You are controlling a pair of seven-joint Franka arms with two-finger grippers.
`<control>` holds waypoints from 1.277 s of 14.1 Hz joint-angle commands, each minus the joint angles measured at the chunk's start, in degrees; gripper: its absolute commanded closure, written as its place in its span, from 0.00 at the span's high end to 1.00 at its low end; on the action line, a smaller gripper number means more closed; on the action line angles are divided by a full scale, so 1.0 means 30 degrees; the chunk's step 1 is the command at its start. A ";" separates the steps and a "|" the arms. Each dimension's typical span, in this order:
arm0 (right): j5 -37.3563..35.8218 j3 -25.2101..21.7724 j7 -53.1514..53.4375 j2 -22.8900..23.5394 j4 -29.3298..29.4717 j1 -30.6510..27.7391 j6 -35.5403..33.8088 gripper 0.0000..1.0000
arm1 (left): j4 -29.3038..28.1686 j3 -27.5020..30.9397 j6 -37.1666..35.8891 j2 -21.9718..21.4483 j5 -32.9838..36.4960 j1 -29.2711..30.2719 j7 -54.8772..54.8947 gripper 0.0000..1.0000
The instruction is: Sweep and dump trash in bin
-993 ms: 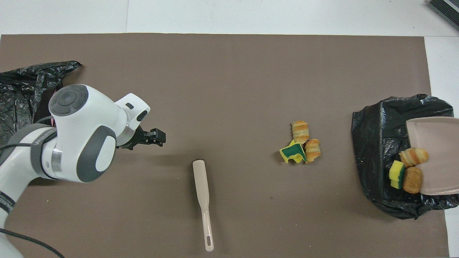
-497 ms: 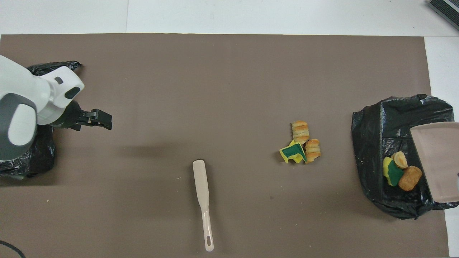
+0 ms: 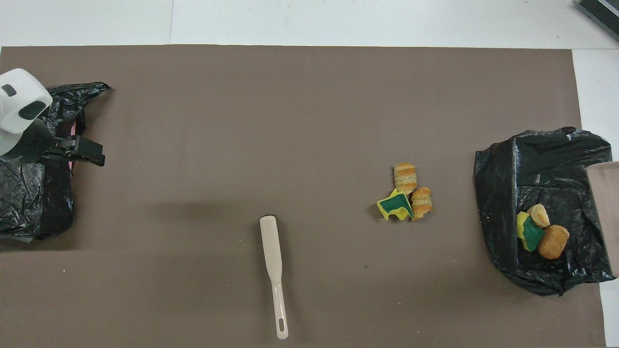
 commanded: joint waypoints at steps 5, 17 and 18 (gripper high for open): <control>0.7254 0.2668 1.2277 -0.0305 0.0203 0.0068 -0.2298 0.00 | 0.1055 -0.0543 -0.0659 -0.0203 0.0279 0.0913 -0.1446 1.00; 1.3448 0.4838 3.4287 0.6509 0.3443 0.6007 0.1945 0.00 | 0.0149 -0.0895 -0.0895 -0.1609 0.1101 0.0473 -0.0830 1.00; 1.3389 0.4809 3.5779 0.7798 0.4294 0.6857 0.2530 0.00 | 0.0148 -0.0895 -0.0923 -0.1609 0.1101 0.0444 -0.0830 1.00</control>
